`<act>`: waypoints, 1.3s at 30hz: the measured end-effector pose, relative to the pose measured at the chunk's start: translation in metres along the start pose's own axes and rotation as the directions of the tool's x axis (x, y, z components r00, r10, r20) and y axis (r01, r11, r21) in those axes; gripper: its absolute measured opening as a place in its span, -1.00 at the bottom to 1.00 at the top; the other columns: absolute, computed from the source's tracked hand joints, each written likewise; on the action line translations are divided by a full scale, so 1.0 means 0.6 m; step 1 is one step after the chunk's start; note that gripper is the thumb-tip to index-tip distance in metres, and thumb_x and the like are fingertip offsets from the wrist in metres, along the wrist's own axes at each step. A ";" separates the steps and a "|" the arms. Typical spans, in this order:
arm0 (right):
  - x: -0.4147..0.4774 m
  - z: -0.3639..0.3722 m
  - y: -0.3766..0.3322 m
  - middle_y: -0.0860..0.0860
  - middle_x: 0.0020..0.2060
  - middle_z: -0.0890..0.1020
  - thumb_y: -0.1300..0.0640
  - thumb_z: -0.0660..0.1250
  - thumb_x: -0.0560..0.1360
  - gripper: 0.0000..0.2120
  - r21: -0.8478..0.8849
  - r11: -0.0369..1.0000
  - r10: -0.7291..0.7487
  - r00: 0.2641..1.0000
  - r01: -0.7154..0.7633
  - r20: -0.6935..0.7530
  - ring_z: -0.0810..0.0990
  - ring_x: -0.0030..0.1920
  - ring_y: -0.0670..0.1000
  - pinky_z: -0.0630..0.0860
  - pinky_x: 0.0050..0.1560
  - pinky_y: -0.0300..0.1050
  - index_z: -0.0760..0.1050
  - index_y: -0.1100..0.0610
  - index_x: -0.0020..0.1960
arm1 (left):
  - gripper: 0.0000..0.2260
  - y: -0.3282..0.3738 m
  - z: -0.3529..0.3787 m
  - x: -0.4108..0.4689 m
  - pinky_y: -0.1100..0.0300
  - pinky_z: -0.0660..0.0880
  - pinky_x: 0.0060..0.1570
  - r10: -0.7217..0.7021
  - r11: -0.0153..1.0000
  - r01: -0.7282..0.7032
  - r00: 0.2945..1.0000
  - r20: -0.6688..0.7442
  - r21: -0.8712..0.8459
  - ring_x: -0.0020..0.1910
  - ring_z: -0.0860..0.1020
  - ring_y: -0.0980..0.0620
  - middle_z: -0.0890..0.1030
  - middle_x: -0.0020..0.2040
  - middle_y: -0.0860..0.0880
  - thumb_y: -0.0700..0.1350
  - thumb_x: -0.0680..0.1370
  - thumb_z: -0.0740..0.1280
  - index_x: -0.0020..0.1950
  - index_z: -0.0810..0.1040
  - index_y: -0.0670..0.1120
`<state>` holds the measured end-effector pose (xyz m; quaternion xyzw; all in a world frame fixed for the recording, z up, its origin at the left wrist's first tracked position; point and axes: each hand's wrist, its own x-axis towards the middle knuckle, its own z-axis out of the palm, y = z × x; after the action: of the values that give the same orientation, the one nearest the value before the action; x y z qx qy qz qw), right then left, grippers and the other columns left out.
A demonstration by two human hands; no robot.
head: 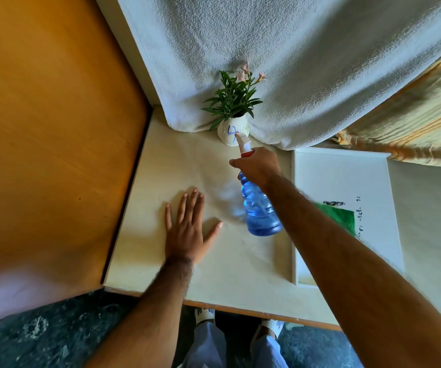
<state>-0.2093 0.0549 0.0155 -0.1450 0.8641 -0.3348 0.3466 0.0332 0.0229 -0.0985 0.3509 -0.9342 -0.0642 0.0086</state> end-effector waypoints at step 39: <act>0.007 -0.252 0.170 -0.14 -0.20 0.71 -0.18 0.64 0.33 -0.38 0.192 0.864 -0.273 0.752 0.466 -0.600 0.68 -0.17 -0.17 0.66 0.01 -0.11 0.59 0.20 0.19 | -0.16 -0.007 0.001 0.002 -0.33 0.06 0.63 0.010 1.000 -0.010 0.999 0.042 -0.017 0.70 0.16 -0.07 0.11 0.73 -0.02 0.45 0.58 -0.01 0.72 0.06 -0.02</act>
<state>-0.3197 0.2000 0.0252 -0.1523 0.8110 -0.5642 0.0263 0.0350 0.0194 -0.0997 0.3447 -0.9353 -0.0796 -0.0079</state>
